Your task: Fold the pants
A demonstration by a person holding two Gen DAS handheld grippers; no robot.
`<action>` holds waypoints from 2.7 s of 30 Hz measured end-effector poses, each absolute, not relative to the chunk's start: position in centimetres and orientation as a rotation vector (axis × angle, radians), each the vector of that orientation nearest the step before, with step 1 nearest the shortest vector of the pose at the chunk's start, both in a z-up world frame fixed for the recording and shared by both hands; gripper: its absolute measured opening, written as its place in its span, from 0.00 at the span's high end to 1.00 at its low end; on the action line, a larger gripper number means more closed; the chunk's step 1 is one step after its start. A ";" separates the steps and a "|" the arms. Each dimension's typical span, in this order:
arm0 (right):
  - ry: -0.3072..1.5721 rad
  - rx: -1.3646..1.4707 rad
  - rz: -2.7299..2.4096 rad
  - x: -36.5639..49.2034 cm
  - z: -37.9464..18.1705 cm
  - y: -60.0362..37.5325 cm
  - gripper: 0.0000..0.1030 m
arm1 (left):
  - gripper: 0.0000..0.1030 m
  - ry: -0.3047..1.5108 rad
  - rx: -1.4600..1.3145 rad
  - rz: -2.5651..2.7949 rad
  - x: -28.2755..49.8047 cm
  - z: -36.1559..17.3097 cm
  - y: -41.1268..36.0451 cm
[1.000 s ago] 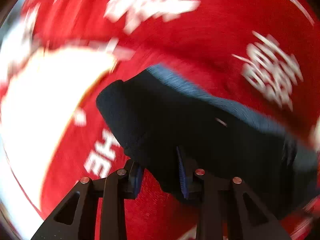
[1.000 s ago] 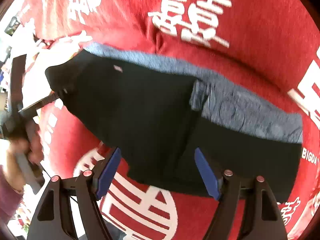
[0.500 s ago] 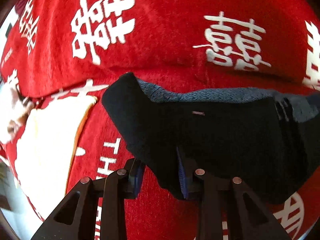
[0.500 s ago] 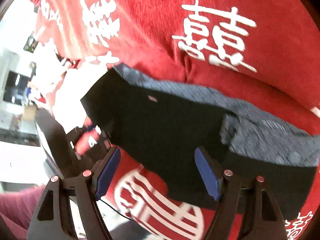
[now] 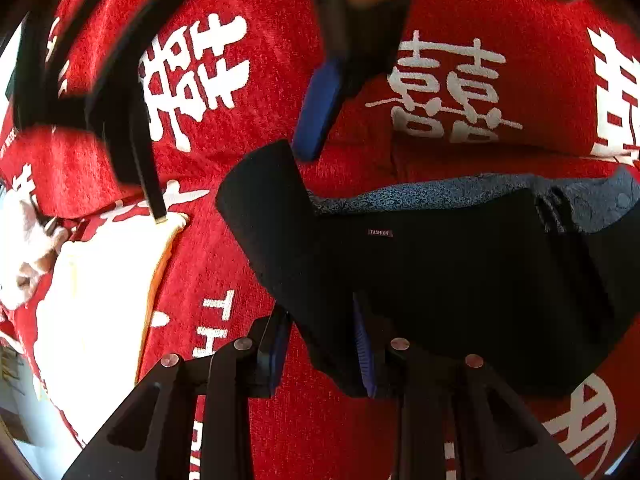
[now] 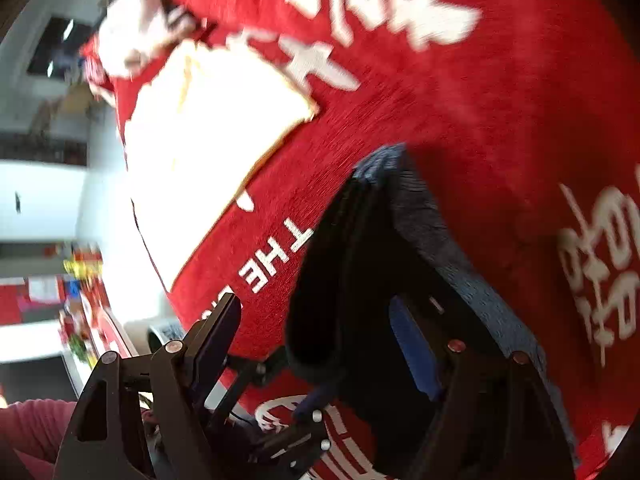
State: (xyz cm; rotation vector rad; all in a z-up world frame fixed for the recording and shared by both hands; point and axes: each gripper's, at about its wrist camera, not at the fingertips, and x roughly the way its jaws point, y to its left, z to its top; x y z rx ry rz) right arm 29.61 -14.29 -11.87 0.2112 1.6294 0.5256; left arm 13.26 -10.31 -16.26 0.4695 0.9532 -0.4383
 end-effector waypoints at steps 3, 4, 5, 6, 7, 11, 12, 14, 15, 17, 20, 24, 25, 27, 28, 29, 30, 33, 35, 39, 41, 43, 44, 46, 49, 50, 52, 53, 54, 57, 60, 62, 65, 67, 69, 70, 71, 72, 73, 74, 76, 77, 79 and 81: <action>1.710 0.141 0.505 30.0 -14.6 -13.0 0.23 | 0.70 0.956 0.460 -0.433 13.4 -16.3 -10.3; 1.723 0.131 0.492 30.0 -15.3 -13.0 0.37 | 0.70 0.956 0.459 -0.433 13.5 -16.4 -10.3; 1.731 0.135 0.486 29.7 -15.9 -13.2 0.71 | 0.70 0.965 0.452 -0.443 13.6 -16.4 -10.4; 1.725 0.171 0.489 29.4 -16.0 -13.6 0.78 | 0.70 0.971 0.444 -0.449 13.6 -16.4 -10.4; 1.709 0.202 0.484 29.3 -16.0 -14.2 0.80 | 0.70 0.966 0.442 -0.452 13.5 -16.3 -10.5; 1.605 0.306 0.480 27.4 -14.4 -17.1 0.82 | 0.70 0.941 0.443 -0.493 12.9 -14.8 -11.8; 1.580 0.344 0.472 26.8 -14.0 -18.3 0.82 | 0.70 0.934 0.445 -0.504 12.7 -14.3 -12.2; 1.531 0.407 0.466 25.8 -13.1 -20.2 0.82 | 0.70 0.916 0.447 -0.529 12.1 -13.1 -13.2; 1.489 0.444 0.464 25.0 -12.3 -21.4 0.82 | 0.70 0.908 0.445 -0.543 11.9 -12.4 -13.6; 1.438 0.491 0.457 23.7 -11.2 -23.2 0.82 | 0.70 0.900 0.435 -0.578 11.2 -11.1 -14.7; 1.359 0.582 0.438 21.0 -9.5 -26.7 0.82 | 0.70 0.885 0.435 -0.629 10.0 -9.2 -16.7; 1.253 0.717 0.395 16.4 -7.4 -32.4 0.82 | 0.70 0.877 0.432 -0.710 7.9 -6.8 -20.2; 1.233 0.738 0.383 15.3 -7.1 -33.6 0.82 | 0.70 0.875 0.434 -0.734 7.2 -6.2 -21.4; 1.181 0.783 0.347 12.6 -6.4 -36.5 0.82 | 0.70 0.869 0.443 -0.775 5.9 -5.4 -23.5; 1.158 0.801 0.328 11.3 -6.1 -37.8 0.82 | 0.70 0.865 0.453 -0.801 5.0 -5.1 -24.9; 1.138 0.817 0.311 10.2 -6.0 -39.1 0.81 | 0.70 0.863 0.462 -0.825 4.3 -4.9 -26.1; 1.107 0.850 0.283 8.3 -5.9 -41.0 0.81 | 0.70 0.863 0.475 -0.859 3.2 -4.7 -27.7; 1.054 0.916 0.220 3.9 -6.4 -45.0 0.80 | 0.70 0.862 0.530 -0.932 0.2 -5.2 -31.3; 1.032 0.963 0.179 0.9 -7.4 -47.4 0.81 | 0.70 0.864 0.579 -0.972 -1.8 -6.1 -33.6; 1.030 1.038 0.096 -4.1 -10.5 -50.8 0.81 | 0.70 0.897 0.670 -1.024 -5.2 -9.3 -36.5; 1.028 1.086 0.064 -5.9 -12.3 -51.9 0.81 | 0.70 0.915 0.703 -1.037 -6.6 -10.6 -37.7; 1.029 1.113 0.033 -7.3 -14.1 -52.0 0.81 | 0.70 0.927 0.731 -1.047 -7.6 -12.0 -38.3; 1.031 1.125 0.021 -7.8 -14.8 -52.1 0.81 | 0.70 0.932 0.747 -1.046 -8.0 -12.6 -38.5; 1.032 1.165 -0.002 -8.9 -16.3 -52.4 0.81 | 0.70 0.936 0.774 -1.044 -8.6 -13.5 -38.7; 1.062 1.155 -0.035 -9.9 -18.2 -52.9 0.81 | 0.70 0.946 0.813 -1.051 -9.1 -14.9 -39.0; 1.070 1.156 -0.042 -10.1 -18.7 -53.0 0.81 | 0.70 0.945 0.818 -1.055 -9.2 -15.0 -39.0; 1.060 1.186 -0.042 -10.5 -19.0 -53.1 0.80 | 0.61 0.952 0.824 -1.058 -9.0 -14.7 -38.8; 1.062 1.178 -0.048 -10.6 -18.9 -53.1 0.80 | 0.51 0.978 0.813 -1.058 -8.7 -14.6 -38.6; 1.070 1.165 -0.056 -10.6 -18.9 -53.1 0.80 | 0.50 1.016 0.773 -1.059 -8.1 -14.2 -38.1; 1.094 1.134 -0.073 -10.3 -18.5 -52.8 0.80 | 0.50 1.046 0.732 -1.049 -6.8 -13.1 -36.7; 1.114 1.104 -0.096 -10.1 -18.1 -52.3 0.80 | 0.49 1.024 0.715 -0.996 -5.3 -11.9 -35.5; 1.129 1.077 -0.119 -9.8 -17.6 -52.0 0.79 | 0.49 1.041 0.678 -0.949 -3.6 -11.4 -34.7; 1.160 1.020 -0.151 -9.8 -17.0 -51.4 0.75 | 0.49 1.091 0.634 -0.870 -1.0 -11.3 -33.6; 1.184 0.973 -0.170 -9.6 -16.6 -51.0 0.72 | 0.49 1.138 0.603 -0.803 0.9 -12.0 -32.9; 1.216 0.910 -0.191 -9.5 -15.9 -50.5 0.68 | 0.49 1.185 0.581 -0.726 2.3 -12.6 -32.1; 1.230 0.880 -0.202 -9.5 -15.6 -50.4 0.66 | 0.49 1.198 0.578 -0.698 2.7 -12.9 -31.9; 1.248 0.842 -0.217 -9.4 -15.2 -50.2 0.64 | 0.49 1.202 0.580 -0.673 3.0 -13.0 -31.7; 1.260 0.816 -0.228 -9.4 -14.9 -50.0 0.63 | 0.49 1.204 0.581 -0.640 3.5 -13.2 -31.4; 1.268 0.799 -0.239 -9.5 -14.9 -50.1 0.62 | 0.49 1.204 0.574 -0.625 3.9 -13.3 -31.2; 1.284 0.769 -0.272 -9.8 -14.6 -50.2 0.61 | 0.49 1.204 0.558 -0.607 4.5 -13.3 -30.9; 1.290 0.753 -0.323 -10.5 -14.1 -50.7 0.61 | 0.49 1.199 0.535 -0.580 5.7 -13.2 -30.6; 1.269 0.760 -0.337 -10.9 -13.6 -51.1 0.61 | 0.49 1.196 0.526 -0.566 6.3 -13.2 -30.5; 1.221 0.777 -0.336 -11.0 -12.6 -51.7 0.60 | 0.49 1.189 0.501 -0.536 7.7 -13.3 -30.3; 1.176 0.801 -0.316 -10.1 -12.0 -52.7 0.57 | 0.49 1.190 0.478 -0.507 9.1 -13.5 -30.2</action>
